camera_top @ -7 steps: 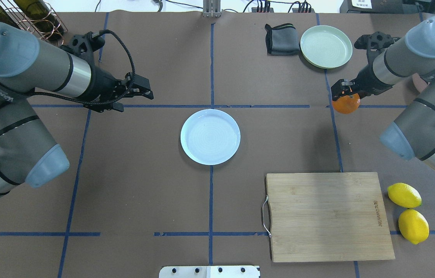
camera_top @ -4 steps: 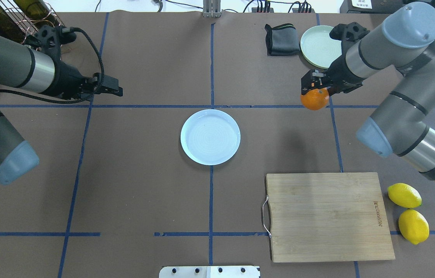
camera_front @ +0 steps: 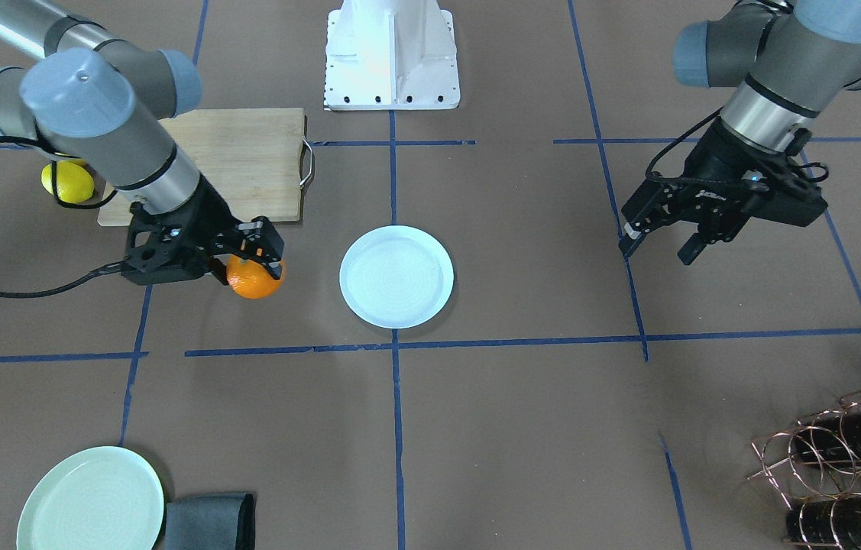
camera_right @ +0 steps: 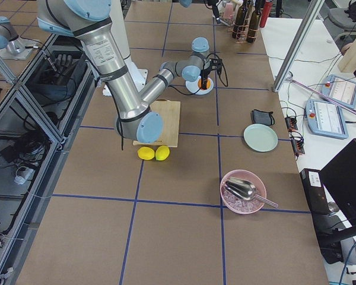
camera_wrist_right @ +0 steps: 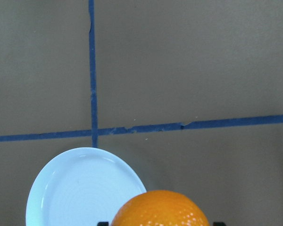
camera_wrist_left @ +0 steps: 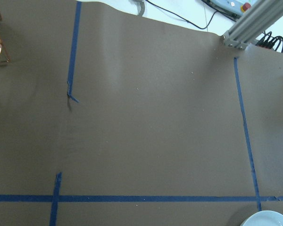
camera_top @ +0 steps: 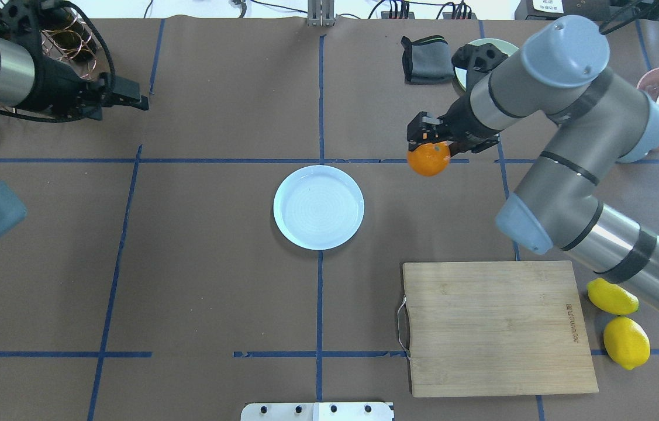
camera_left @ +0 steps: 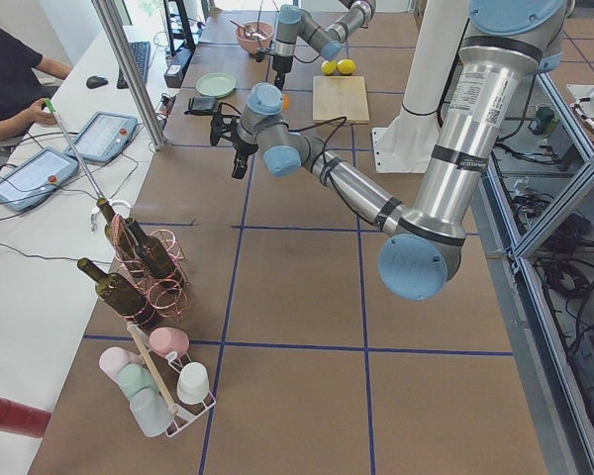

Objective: Pick orange to plate
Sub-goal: 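Carry the orange over the plate with the right gripper while the left arm withdraws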

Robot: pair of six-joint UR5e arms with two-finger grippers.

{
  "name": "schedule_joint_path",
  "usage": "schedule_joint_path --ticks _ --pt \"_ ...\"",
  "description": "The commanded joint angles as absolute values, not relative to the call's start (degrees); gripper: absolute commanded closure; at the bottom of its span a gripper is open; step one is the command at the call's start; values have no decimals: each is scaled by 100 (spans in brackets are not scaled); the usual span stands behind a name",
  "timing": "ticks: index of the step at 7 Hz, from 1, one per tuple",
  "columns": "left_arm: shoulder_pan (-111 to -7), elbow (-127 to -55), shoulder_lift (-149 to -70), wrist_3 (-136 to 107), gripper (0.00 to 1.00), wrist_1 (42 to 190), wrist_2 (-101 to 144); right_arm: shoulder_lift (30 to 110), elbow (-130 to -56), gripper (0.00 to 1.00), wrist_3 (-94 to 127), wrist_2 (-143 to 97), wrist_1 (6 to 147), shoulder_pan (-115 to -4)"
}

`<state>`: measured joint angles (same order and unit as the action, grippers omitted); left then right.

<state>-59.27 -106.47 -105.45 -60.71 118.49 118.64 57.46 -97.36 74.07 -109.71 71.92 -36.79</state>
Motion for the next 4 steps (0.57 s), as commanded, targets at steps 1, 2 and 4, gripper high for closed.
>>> schedule_joint_path --ticks 1,2,4 --pt "-6256 -10600 -10179 -5207 0 11839 11839 5572 -9598 100 7550 -9988 7207 -3008" --pt "-6397 -10582 -10021 -4638 0 11830 11830 5372 -9284 100 7541 -9654 7207 -2867" --pt "-6556 -10320 -9940 -4105 0 11813 11848 4853 -8650 100 7550 -9563 7207 -2822"
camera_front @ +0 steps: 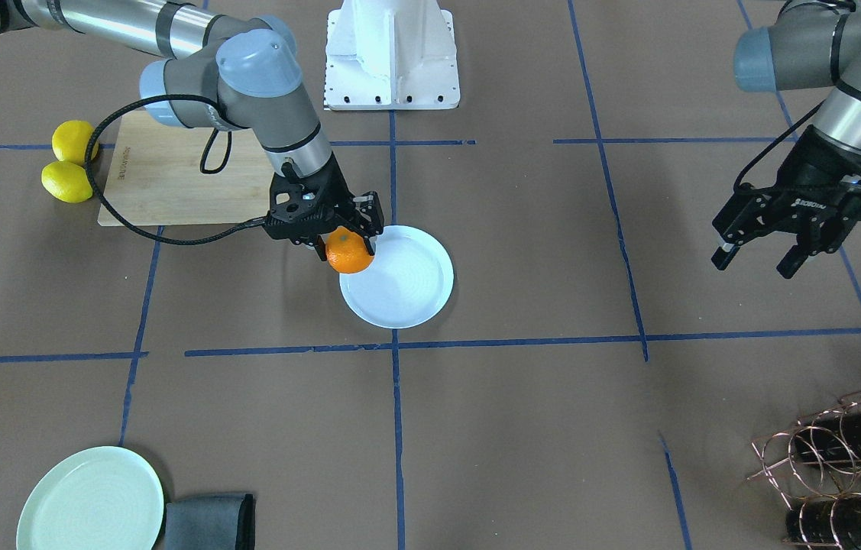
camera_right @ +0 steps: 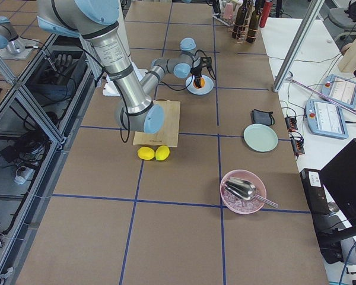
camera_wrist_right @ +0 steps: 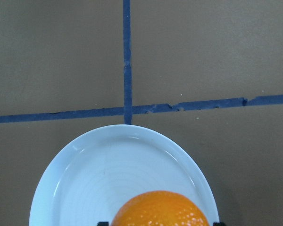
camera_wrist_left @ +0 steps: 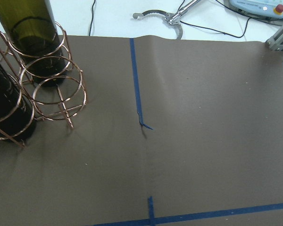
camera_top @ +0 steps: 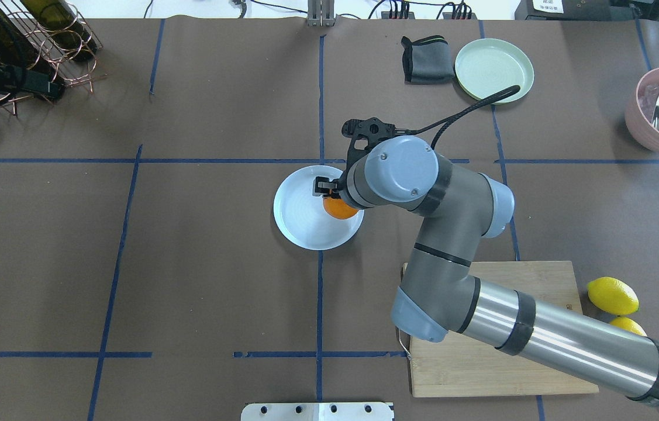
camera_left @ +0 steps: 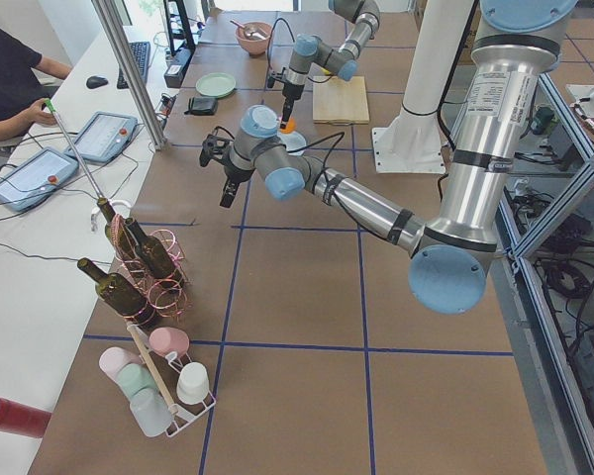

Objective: Pick orange to plate
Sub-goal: 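Carry the orange over the plate with the right gripper while the left arm withdraws, then lower the orange onto the plate and open the right gripper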

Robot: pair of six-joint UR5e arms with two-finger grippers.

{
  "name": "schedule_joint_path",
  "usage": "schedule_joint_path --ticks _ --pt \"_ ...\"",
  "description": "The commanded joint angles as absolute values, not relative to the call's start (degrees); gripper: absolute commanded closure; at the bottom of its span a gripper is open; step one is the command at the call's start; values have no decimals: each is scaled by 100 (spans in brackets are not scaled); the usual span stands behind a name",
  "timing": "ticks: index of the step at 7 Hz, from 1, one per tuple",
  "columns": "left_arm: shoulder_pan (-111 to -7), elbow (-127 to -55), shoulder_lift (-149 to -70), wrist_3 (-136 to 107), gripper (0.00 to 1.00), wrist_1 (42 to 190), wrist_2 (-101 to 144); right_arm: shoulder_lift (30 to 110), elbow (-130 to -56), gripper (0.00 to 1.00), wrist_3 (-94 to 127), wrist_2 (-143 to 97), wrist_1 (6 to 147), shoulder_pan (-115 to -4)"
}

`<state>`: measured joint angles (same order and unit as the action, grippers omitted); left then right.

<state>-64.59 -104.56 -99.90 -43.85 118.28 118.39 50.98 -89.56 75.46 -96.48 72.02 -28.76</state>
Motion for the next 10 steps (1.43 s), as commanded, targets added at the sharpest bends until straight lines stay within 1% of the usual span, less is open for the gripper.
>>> schedule_joint_path --ticks 1,2,4,5,6,8,10 --pt "-6557 -10223 -9940 -4096 0 11813 11856 4747 -8466 100 7541 -9554 7207 -2821" --pt "-6557 -10213 -9906 -4096 0 11812 11883 4572 -8255 100 7541 -9554 7207 -2821" --pt "-6557 -10213 -9809 -4096 0 11821 11909 4500 -8148 100 7550 -9545 7016 -2821" --pt "-6557 -10204 -9809 -4096 0 11821 11909 4491 -7991 56 7611 -9545 6805 -2821" --pt "-6557 -10204 -9774 -4096 0 11813 11909 4483 -7972 1 7611 -9545 6785 -2821" --pt "-6557 -10204 -9773 -4096 0 11769 11918 4412 -8102 0 7603 -9693 7134 -2830" --pt "-6591 -10256 -9694 -3293 0 11394 11918 4430 -8881 0 7402 -10079 8553 -3066"
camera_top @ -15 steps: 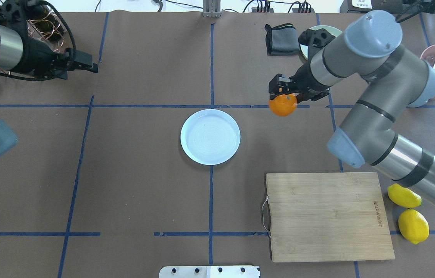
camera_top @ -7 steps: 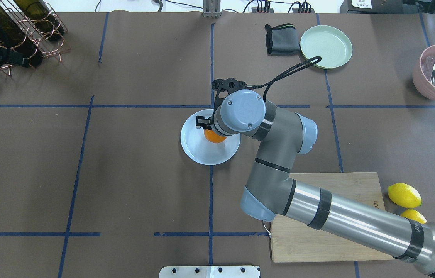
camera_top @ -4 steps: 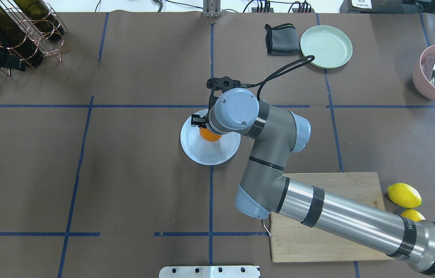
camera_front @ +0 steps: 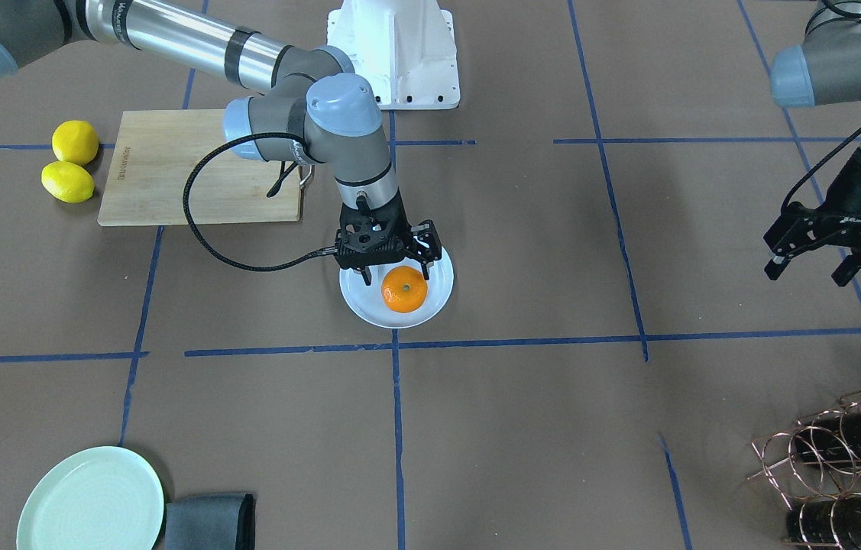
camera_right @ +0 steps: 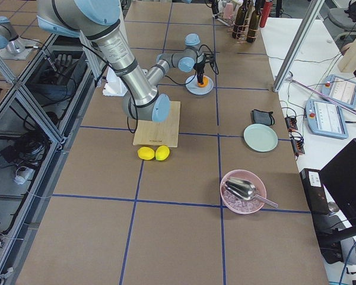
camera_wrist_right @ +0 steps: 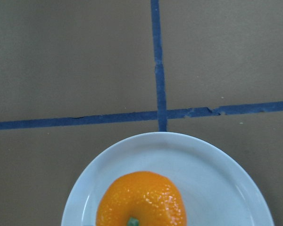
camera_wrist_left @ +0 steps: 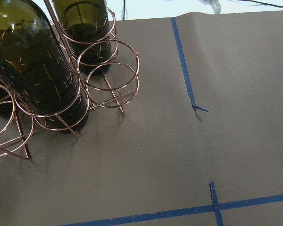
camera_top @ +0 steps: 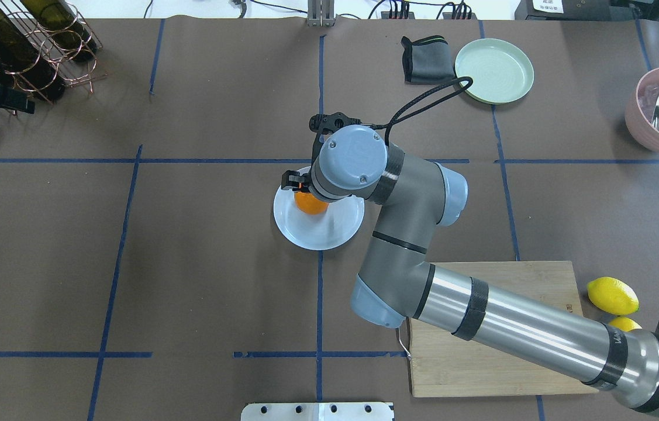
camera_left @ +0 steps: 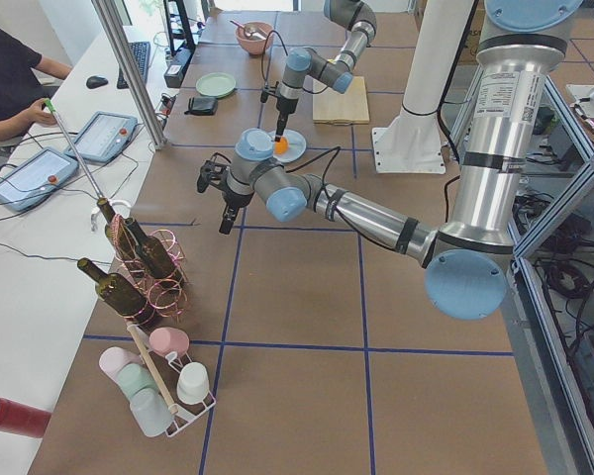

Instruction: Pick orange to plate

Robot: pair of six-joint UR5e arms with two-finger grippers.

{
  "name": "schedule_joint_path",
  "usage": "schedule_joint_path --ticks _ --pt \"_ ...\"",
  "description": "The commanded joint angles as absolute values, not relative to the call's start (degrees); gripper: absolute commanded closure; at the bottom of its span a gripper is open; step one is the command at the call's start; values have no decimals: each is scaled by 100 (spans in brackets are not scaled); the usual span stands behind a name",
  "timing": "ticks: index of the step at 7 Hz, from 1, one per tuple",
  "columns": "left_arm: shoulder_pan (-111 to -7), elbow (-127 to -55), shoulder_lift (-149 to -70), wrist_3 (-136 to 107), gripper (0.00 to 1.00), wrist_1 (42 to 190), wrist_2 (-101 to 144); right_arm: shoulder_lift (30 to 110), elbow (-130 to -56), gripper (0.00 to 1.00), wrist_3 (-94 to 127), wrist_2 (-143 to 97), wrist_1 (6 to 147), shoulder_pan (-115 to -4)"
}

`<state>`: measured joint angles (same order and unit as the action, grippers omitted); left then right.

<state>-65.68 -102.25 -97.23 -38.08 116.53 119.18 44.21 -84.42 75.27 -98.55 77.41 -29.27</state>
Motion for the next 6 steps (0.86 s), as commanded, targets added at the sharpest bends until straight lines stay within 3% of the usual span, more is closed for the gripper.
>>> schedule_joint_path --ticks 1,3,6 --pt "-6835 -10318 -9712 -2295 0 10773 11918 4508 -9416 0 6931 -10185 9526 -3233" --pt "-7362 -10249 -9572 -1172 0 10460 11909 5137 -10602 0 5658 -10326 10711 -3776" --pt "-8075 -10204 -9527 -90 0 9504 12510 6229 -11092 0 3576 -11921 10661 -5610"
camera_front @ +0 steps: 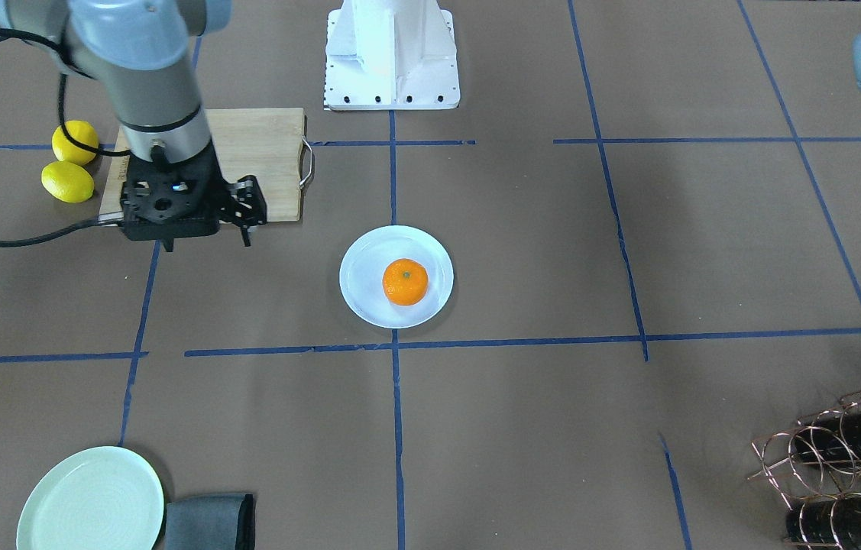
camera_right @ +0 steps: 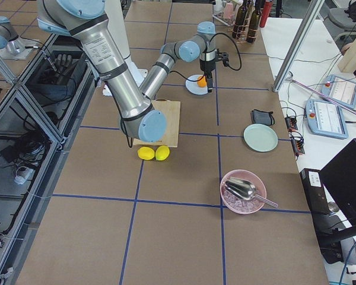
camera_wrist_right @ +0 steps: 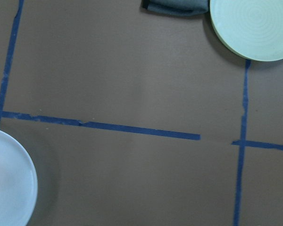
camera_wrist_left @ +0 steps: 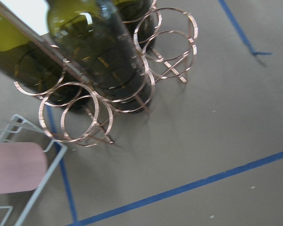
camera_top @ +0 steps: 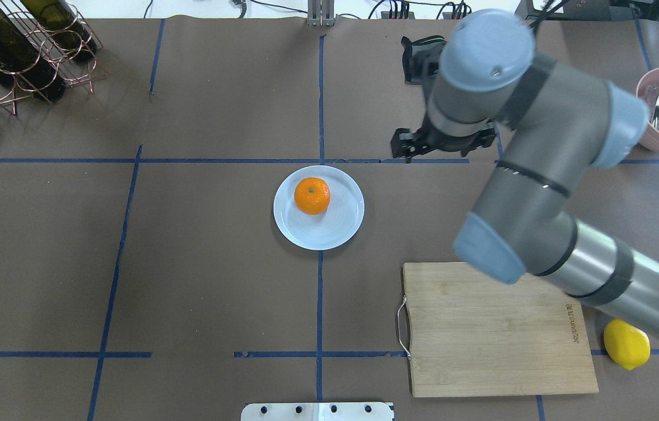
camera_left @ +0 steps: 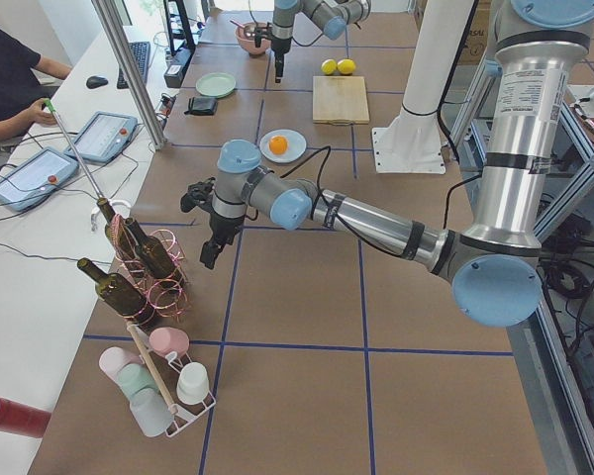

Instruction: Pick orange to plate

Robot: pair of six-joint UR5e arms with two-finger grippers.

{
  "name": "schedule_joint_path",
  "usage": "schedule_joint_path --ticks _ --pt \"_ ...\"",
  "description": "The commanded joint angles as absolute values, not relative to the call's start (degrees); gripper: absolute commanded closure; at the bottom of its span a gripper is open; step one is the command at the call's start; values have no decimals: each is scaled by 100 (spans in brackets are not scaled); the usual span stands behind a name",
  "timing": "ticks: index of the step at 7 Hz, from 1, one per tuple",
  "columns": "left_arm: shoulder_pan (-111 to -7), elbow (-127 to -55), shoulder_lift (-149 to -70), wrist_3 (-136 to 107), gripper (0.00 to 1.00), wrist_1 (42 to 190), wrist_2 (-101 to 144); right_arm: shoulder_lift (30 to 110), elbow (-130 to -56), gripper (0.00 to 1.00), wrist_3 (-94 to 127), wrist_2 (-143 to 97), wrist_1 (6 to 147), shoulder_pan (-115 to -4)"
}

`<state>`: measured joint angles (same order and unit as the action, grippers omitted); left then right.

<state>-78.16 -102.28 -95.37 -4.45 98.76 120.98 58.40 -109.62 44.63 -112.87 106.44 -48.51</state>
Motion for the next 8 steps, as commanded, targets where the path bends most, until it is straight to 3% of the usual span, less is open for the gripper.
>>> schedule_joint_path --ticks 1,5,8 --pt "-8199 -10178 -9336 -79 0 9501 13020 6510 -11066 0 2794 -12475 10661 -6277" --pt "-8499 -9740 -8956 612 0 9492 13490 7697 -10417 0 162 -13349 10661 -8038" --pt "-8517 -9686 -8956 624 0 9501 13509 8470 -10020 0 -1334 -13491 10644 -8699"
